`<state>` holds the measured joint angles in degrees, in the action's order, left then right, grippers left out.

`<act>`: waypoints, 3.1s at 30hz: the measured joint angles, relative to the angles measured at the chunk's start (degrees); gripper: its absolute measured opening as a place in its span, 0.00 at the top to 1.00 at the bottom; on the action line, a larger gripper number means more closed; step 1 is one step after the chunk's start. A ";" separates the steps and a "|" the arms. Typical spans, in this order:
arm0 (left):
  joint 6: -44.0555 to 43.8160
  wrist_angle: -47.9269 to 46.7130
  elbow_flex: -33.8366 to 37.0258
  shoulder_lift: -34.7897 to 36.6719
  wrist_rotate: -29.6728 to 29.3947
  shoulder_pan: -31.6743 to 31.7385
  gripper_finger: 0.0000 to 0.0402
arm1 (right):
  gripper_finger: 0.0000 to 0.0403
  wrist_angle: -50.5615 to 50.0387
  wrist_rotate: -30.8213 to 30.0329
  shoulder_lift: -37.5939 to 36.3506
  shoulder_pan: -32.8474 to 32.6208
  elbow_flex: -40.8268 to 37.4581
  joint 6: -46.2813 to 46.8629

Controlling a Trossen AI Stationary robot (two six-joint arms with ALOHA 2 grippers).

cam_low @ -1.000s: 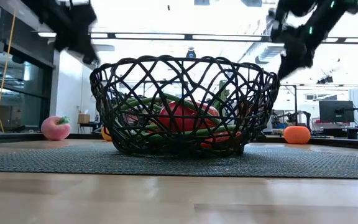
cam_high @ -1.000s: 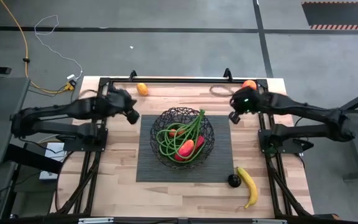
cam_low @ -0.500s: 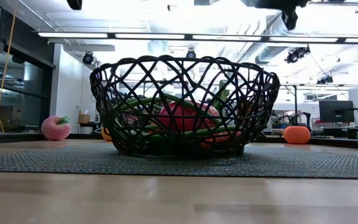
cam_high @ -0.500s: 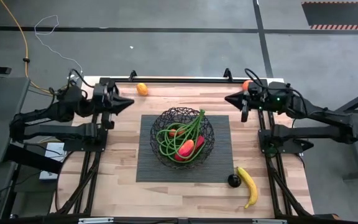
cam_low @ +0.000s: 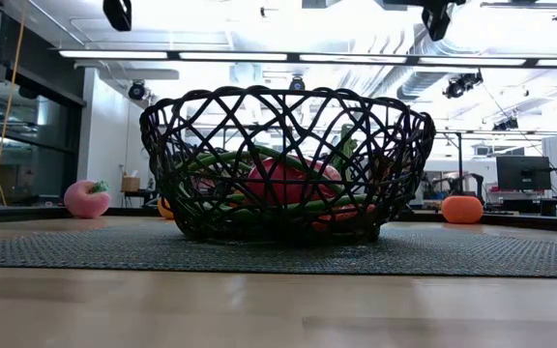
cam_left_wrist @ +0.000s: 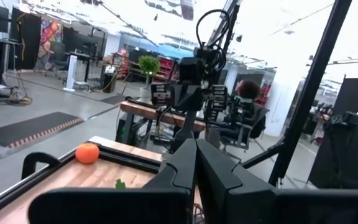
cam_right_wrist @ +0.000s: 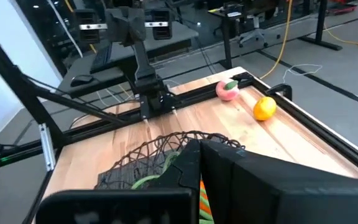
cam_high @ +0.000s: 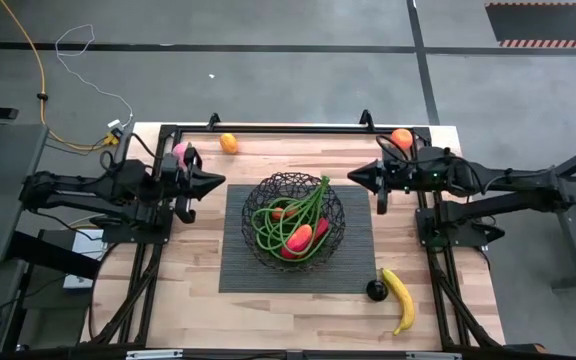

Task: Build produce basket
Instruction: Put the purple mangosteen into the black wire basket

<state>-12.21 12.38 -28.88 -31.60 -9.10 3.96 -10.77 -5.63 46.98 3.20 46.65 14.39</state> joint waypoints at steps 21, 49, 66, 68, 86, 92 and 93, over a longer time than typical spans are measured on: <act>-0.07 0.35 0.00 0.05 -0.13 0.01 1.00 | 0.74 0.72 -0.23 0.00 -0.04 0.00 2.38; -0.20 -0.50 -0.02 0.05 -0.55 0.03 1.00 | 0.09 -20.89 1.80 1.55 -4.57 9.46 20.92; -0.04 -0.50 -0.02 0.05 -0.55 0.03 1.00 | 0.09 -54.10 10.89 27.10 -34.80 16.92 77.47; -0.04 -0.52 -0.02 0.05 -0.55 0.03 1.00 | 0.09 -52.64 11.13 30.36 -36.76 16.92 81.80; -0.02 -0.58 -0.02 0.05 -0.55 0.03 1.00 | 0.10 -43.61 19.13 49.17 -40.46 16.92 87.68; -0.02 -0.70 -0.02 0.05 -0.57 0.02 1.00 | 0.10 -42.81 18.04 51.61 -40.46 16.90 87.65; -0.02 -0.72 -0.02 0.05 -0.57 0.03 1.00 | 0.10 -42.81 18.05 51.91 -40.46 16.90 87.63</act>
<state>-12.23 11.66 -28.91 -31.55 -9.67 3.99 -53.58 12.41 98.89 -37.26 63.55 102.02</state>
